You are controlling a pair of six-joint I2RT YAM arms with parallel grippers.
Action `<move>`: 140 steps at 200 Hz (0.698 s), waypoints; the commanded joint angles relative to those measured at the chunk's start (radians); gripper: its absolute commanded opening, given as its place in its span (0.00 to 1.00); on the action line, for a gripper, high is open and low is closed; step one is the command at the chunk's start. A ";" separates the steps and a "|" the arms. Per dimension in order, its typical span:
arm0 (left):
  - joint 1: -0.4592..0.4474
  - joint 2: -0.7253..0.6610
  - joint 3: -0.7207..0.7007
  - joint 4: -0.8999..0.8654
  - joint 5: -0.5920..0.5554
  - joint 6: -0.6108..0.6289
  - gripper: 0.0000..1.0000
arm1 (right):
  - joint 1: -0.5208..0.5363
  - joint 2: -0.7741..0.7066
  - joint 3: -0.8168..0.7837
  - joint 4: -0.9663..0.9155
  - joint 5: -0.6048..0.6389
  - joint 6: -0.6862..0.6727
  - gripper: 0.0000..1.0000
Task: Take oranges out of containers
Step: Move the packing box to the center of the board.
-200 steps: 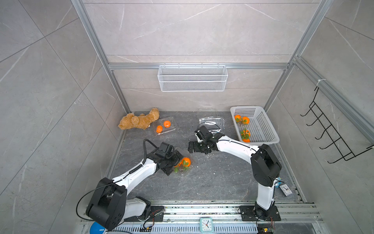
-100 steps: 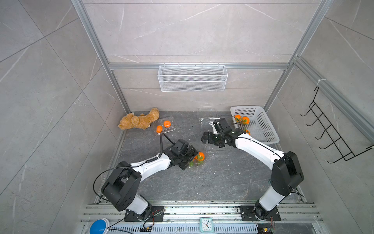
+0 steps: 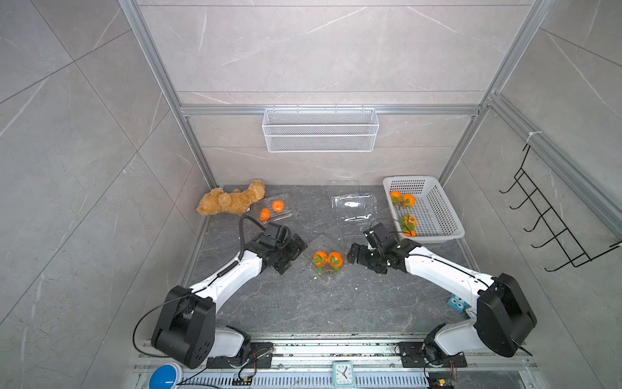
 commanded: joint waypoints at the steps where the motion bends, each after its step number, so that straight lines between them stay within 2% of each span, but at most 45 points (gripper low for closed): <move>1: 0.067 -0.054 -0.022 -0.058 0.064 0.129 1.00 | 0.072 0.009 -0.034 0.104 0.008 0.118 1.00; 25: 0.092 0.026 0.024 0.005 0.125 0.161 1.00 | 0.118 0.070 -0.043 0.221 -0.013 0.170 1.00; 57: 0.093 0.135 0.091 0.049 0.175 0.183 0.99 | 0.133 0.173 0.031 0.274 -0.024 0.143 1.00; 81: 0.116 0.098 0.081 0.039 0.157 0.205 1.00 | 0.134 0.270 0.144 0.275 -0.042 0.107 1.00; 121: 0.243 0.016 0.001 0.005 0.182 0.246 1.00 | 0.137 0.468 0.409 0.260 -0.093 0.047 1.00; 140: 0.287 0.005 0.002 -0.015 0.203 0.268 0.99 | 0.136 0.561 0.572 0.183 -0.068 -0.018 1.00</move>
